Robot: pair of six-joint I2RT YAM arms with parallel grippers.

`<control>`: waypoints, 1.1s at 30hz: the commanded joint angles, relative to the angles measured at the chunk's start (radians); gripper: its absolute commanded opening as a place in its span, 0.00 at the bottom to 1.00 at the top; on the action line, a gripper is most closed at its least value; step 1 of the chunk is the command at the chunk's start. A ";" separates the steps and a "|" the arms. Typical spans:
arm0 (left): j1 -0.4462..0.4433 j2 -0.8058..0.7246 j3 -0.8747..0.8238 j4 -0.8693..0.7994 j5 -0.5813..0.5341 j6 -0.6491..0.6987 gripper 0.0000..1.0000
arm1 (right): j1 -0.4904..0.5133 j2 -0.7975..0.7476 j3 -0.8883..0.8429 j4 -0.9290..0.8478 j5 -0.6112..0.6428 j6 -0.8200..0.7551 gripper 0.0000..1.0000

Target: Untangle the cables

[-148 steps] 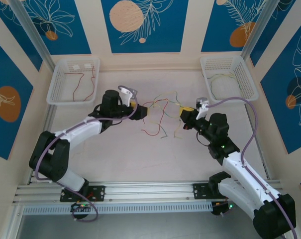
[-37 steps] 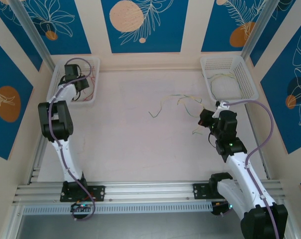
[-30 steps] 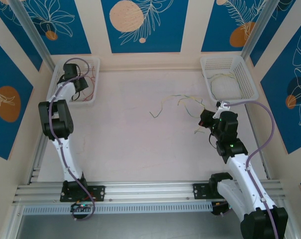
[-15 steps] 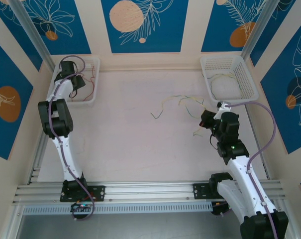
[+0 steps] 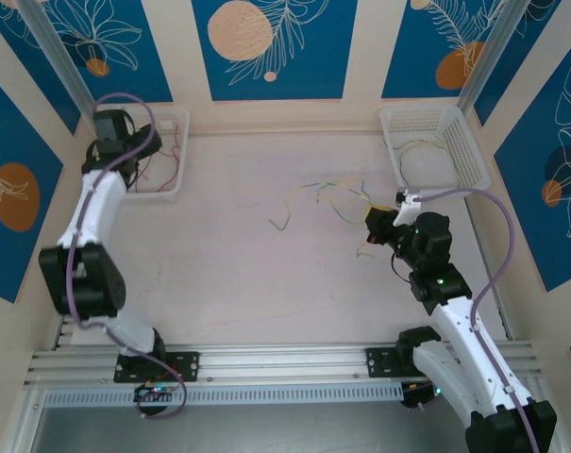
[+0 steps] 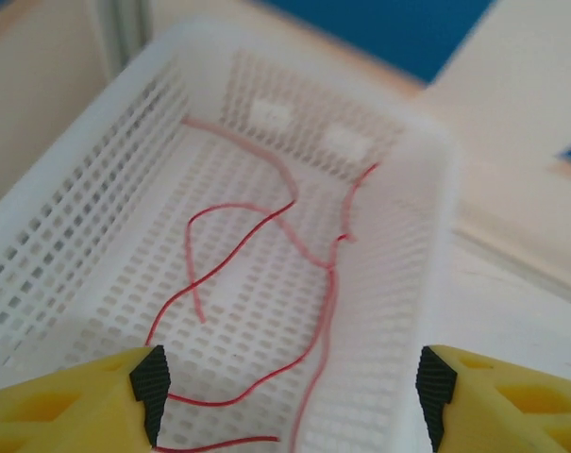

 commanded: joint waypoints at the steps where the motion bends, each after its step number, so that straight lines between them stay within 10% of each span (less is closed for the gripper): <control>1: -0.128 -0.230 -0.266 0.287 0.171 0.070 0.76 | 0.032 0.017 0.038 0.120 -0.172 -0.074 0.00; 4: -0.187 -0.417 -0.521 0.574 0.365 0.027 0.80 | 0.056 0.063 0.071 0.125 -0.262 -0.125 0.00; 11: -0.402 -0.563 -0.576 0.426 0.603 0.185 0.86 | 0.076 0.149 0.123 0.143 -0.331 -0.192 0.00; 21: -0.480 -0.519 -0.643 0.521 0.549 0.202 0.97 | 0.115 0.205 0.119 0.280 -0.371 -0.166 0.00; 26: -0.460 -0.435 -0.664 0.678 0.457 0.028 1.00 | 0.143 0.164 0.065 0.382 -0.311 -0.135 0.00; 33: -0.425 -0.249 -0.613 0.986 0.691 -0.283 1.00 | 0.224 0.149 0.020 0.423 -0.149 -0.195 0.00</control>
